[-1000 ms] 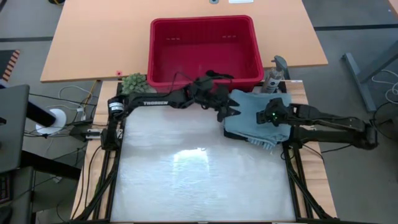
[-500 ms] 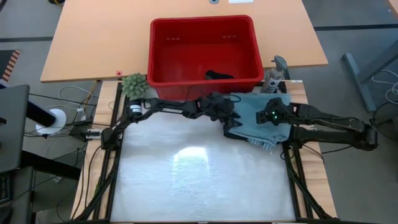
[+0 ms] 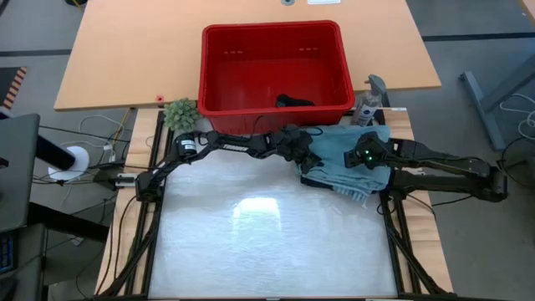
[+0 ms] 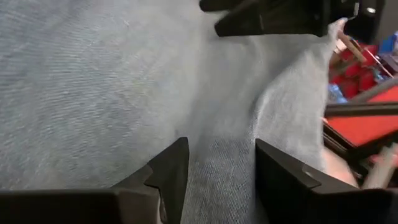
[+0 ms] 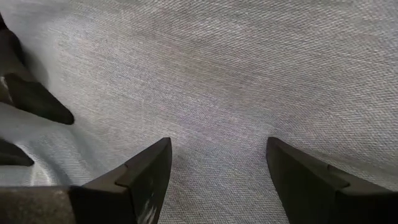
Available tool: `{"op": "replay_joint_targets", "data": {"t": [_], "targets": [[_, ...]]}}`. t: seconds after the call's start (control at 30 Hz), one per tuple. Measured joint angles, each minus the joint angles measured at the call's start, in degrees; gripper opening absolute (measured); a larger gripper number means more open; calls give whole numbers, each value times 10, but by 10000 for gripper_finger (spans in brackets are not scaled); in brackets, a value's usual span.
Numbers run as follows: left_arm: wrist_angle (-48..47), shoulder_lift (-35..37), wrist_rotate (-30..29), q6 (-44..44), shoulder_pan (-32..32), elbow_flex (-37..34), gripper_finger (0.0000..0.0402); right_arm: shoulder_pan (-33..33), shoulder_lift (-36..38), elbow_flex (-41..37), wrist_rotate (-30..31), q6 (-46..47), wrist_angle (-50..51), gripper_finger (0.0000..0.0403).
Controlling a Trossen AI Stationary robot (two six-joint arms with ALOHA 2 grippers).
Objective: Fold Laundry from Bin
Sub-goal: Stack the folded blue pants on top of the folded blue polo shirt
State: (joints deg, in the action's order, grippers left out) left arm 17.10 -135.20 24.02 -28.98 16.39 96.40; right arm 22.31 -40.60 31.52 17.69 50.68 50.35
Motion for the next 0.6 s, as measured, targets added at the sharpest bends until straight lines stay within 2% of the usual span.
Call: {"op": "replay_joint_targets", "data": {"t": [0.07, 0.2, 0.27, 0.37, 0.6], "targets": [[2, 2, 38, -17, 4, 10, 158, 0, 0, 0, 0, 0, 1, 285], [-5, 1, 171, -28, 14, 50, 162, 0, 2, 6, 0, -10, 6, 286], [-6, 1, 209, -45, 15, 70, 165, 0, 2, 20, 0, -38, 7, 286], [-7, 1, 243, -83, 19, 101, 167, 0, 2, 51, 0, -71, 4, 286], [-3, 1, 259, -99, 20, 179, 167, -1, 2, 139, 0, -128, 41, 286]]}}
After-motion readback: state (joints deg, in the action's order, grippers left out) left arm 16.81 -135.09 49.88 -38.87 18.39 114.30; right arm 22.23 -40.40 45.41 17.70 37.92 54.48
